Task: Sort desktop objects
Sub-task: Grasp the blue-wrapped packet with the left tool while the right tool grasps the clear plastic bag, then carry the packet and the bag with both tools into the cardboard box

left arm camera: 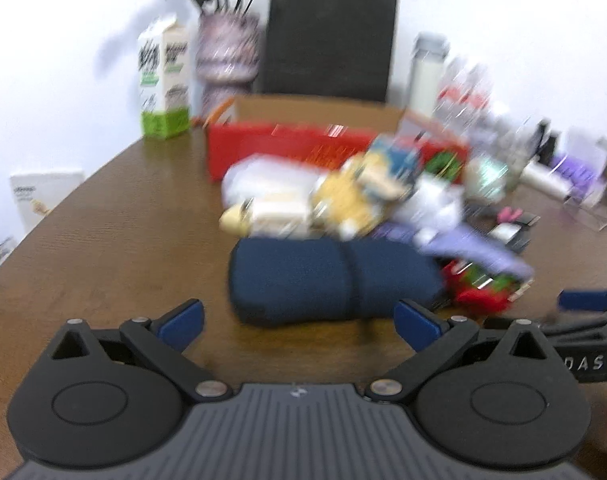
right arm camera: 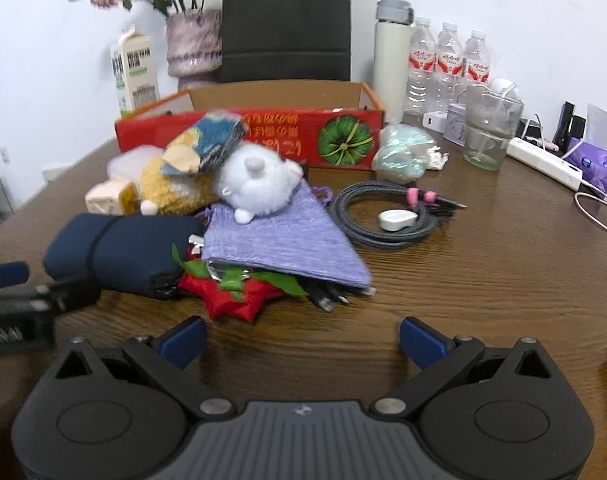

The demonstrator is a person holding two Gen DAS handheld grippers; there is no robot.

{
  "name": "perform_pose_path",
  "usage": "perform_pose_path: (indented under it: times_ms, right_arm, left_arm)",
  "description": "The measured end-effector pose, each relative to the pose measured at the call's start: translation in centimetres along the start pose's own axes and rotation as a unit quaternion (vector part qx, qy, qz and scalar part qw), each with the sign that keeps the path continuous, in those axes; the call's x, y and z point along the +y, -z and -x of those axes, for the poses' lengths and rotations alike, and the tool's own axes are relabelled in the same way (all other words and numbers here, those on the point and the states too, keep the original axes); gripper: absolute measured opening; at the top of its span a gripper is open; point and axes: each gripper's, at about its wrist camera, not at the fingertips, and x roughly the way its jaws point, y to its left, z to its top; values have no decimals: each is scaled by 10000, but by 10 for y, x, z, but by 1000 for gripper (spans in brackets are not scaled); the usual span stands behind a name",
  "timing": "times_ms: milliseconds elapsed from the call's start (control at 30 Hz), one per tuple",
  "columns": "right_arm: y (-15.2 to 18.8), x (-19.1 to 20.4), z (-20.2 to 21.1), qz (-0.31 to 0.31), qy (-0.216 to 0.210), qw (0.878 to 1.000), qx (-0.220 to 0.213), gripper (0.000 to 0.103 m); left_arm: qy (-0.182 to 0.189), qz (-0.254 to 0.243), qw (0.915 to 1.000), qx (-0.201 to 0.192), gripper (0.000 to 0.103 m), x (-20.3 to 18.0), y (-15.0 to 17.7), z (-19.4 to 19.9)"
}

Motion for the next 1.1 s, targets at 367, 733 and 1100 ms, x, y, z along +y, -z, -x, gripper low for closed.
perform_pose_path:
  times_ms: [367, 733, 1100]
  right_arm:
    - [-99, -81, -9, -532, 276, 9939, -921, 96]
    - [-143, -107, -114, -762, 152, 9969, -130, 24]
    - [-204, -77, -12, -257, -443, 9895, -1352, 21]
  left_arm:
    - [595, -813, 9946, -260, 86, -54, -93, -69]
    - [897, -289, 9950, 323, 6, -38, -110, -96]
    - [1176, 240, 9924, -262, 6, 3, -201, -65]
